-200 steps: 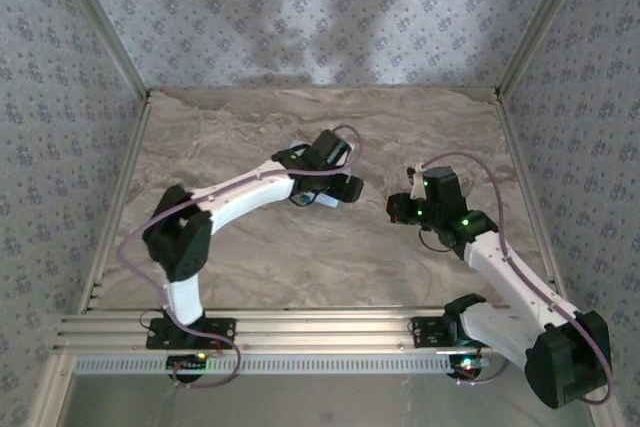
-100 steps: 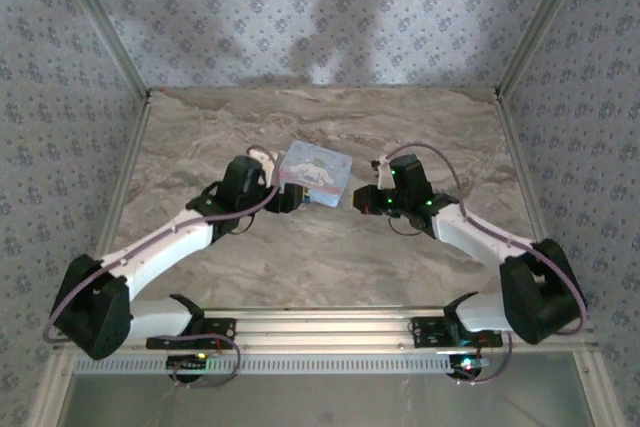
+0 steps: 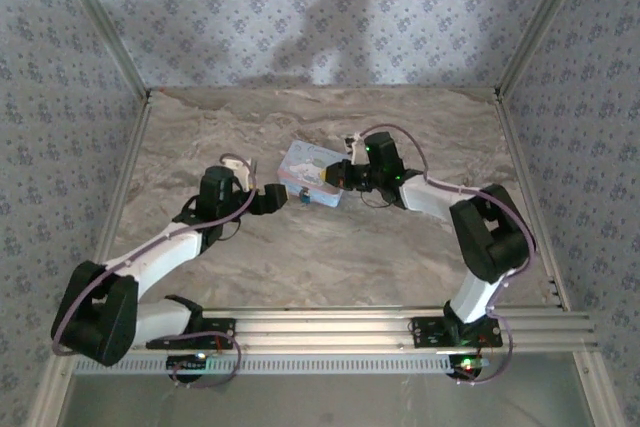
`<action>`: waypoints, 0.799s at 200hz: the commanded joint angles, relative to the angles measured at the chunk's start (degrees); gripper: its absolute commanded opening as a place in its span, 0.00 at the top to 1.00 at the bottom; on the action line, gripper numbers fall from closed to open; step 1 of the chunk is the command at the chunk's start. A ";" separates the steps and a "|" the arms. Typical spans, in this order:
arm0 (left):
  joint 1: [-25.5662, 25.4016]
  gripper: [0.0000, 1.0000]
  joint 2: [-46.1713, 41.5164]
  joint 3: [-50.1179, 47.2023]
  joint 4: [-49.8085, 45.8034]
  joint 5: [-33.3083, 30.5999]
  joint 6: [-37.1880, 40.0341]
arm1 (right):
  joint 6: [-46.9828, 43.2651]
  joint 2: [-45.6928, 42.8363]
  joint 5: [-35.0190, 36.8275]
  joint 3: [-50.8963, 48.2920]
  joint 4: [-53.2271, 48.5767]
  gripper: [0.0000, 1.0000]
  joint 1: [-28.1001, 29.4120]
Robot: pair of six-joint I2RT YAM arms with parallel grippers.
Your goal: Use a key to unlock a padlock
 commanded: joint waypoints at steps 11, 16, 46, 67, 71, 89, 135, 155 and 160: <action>0.09 0.11 4.54 0.73 7.70 9.05 -0.87 | 1.13 3.46 -2.14 2.07 1.17 1.00 -0.99; 0.21 0.12 5.38 0.73 8.36 9.64 -0.80 | 1.08 3.84 -2.19 1.94 1.11 1.00 -1.11; 0.12 0.18 9.84 1.08 11.47 11.31 -0.09 | 1.12 5.10 -2.60 1.11 0.78 1.00 -1.82; 0.14 0.21 12.48 1.08 14.00 12.19 0.71 | 0.87 5.26 -2.16 0.06 0.16 1.00 -1.97; 0.01 0.22 12.94 1.08 14.54 12.36 0.91 | 0.97 5.28 -2.14 -0.15 0.12 1.00 -1.96; -0.21 0.25 14.99 1.26 16.45 12.58 1.69 | 1.17 5.46 -2.32 -1.07 0.12 1.00 -1.93; -1.89 0.27 19.57 2.50 19.40 11.73 4.30 | 1.85 5.38 -2.23 -3.16 0.91 1.00 -1.80; -2.67 0.28 21.74 3.51 19.89 11.12 5.46 | 1.95 5.13 -2.06 -3.51 0.82 1.00 -1.73; -2.84 0.29 22.25 3.70 20.09 10.90 5.78 | 1.84 5.11 -2.06 -3.54 0.72 1.00 -1.57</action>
